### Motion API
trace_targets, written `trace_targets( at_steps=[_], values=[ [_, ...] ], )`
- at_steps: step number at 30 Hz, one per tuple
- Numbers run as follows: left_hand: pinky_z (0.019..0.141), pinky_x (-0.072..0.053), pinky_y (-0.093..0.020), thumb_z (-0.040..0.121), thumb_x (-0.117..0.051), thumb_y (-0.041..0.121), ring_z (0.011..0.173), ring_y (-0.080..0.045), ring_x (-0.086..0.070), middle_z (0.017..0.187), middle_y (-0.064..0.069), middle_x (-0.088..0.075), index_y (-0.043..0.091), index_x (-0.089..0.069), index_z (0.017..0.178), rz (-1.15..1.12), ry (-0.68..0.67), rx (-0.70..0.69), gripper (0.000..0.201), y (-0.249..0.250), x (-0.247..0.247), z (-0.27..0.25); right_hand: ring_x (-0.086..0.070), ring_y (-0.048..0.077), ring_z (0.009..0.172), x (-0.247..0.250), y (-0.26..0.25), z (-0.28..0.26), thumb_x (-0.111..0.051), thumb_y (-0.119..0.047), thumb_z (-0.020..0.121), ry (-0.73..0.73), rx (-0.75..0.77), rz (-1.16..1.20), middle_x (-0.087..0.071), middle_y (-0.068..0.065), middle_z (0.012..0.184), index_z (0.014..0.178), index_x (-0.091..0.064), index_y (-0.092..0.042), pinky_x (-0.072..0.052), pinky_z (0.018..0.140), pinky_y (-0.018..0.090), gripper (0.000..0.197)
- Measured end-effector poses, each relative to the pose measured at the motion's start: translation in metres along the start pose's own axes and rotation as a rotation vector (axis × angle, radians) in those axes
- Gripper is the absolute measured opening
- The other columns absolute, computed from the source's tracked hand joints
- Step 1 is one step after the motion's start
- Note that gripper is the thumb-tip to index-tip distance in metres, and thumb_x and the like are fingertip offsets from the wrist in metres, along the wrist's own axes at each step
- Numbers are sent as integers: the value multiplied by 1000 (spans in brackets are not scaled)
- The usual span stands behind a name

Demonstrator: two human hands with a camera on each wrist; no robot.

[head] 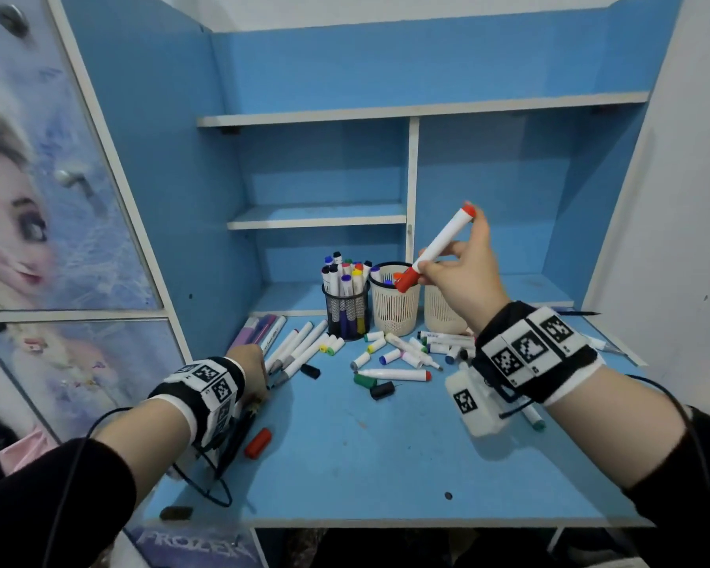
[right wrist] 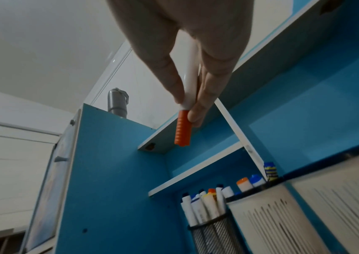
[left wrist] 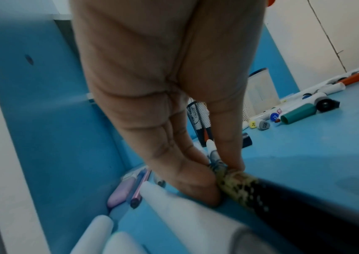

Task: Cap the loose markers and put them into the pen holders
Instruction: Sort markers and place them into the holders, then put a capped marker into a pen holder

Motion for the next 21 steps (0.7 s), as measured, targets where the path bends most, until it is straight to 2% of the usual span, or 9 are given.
trace_targets(
  at_steps=[3, 5, 8, 11, 13, 15, 18, 21],
  values=[
    [77, -55, -27, 70, -77, 21, 80, -18, -62, 89, -6, -66, 4, -70, 99, 26, -7, -3, 34, 3, 1, 2, -70, 24, 78, 4, -4, 11, -67, 5, 76, 57, 72, -19, -65, 14, 99, 140, -4, -52, -58, 74, 46, 106],
    [77, -55, -28, 69, -77, 20, 80, -19, -62, 93, -7, -68, 5, -69, 98, 33, -17, -9, 33, 3, 4, 1, -70, 23, 74, 5, -7, 16, -64, 7, 77, 68, 118, -38, -64, 16, 97, 138, -10, -52, -59, 70, 43, 100],
    [75, -55, -26, 70, -74, 13, 84, -18, -66, 101, -7, -71, 6, -73, 96, 1, 14, -23, 27, 3, 16, -3, -70, 20, 68, 3, -3, 23, -60, 4, 82, 58, 165, -108, -64, 13, 90, 130, -27, -46, -59, 70, 45, 77],
    [62, -47, -19, 72, -73, 10, 74, -12, -60, 87, -1, -70, 10, -76, 94, -58, 87, -68, 22, 5, 37, -16, -68, 18, 70, -1, 9, 30, -57, 2, 85, 29, 161, -197, -62, 7, 84, 127, -35, -38, -58, 72, 46, 62],
    [62, -42, -18, 73, -75, 13, 73, -12, -58, 84, -3, -68, 12, -75, 93, -103, 168, -103, 20, 6, 54, -28, -65, 19, 74, -6, 17, 31, -56, 1, 87, 16, 159, -247, -59, 2, 83, 128, -37, -32, -57, 75, 42, 56],
    [66, -40, -19, 72, -77, 15, 76, -14, -58, 80, -2, -67, 13, -75, 91, -159, 272, -139, 19, 7, 70, -42, -63, 21, 79, -12, 23, 28, -54, 1, 89, 28, 186, -293, -59, 3, 86, 129, -39, -25, -55, 75, 35, 50],
    [57, -38, -18, 70, -80, 20, 75, -15, -59, 71, 1, -65, 19, -75, 84, -268, 410, -188, 15, 10, 90, -64, -60, 18, 79, -18, 30, 29, -51, -2, 92, 74, 252, -325, -60, 5, 88, 127, -42, -17, -46, 69, 25, 40],
    [58, -38, -11, 69, -82, 20, 71, -12, -61, 68, 4, -66, 22, -73, 78, -421, 488, -235, 13, 14, 100, -79, -57, 19, 79, -27, 38, 38, -47, -5, 94, 63, 298, -376, -60, 8, 88, 122, -47, -12, -46, 71, 28, 29]
  ],
)
Point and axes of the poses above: each hand's wrist, its own z-axis towards the middle knuckle, its own x-axis out of the back of the hand, y = z × x, the point moved 5 cm from there along z, towards the middle knuckle
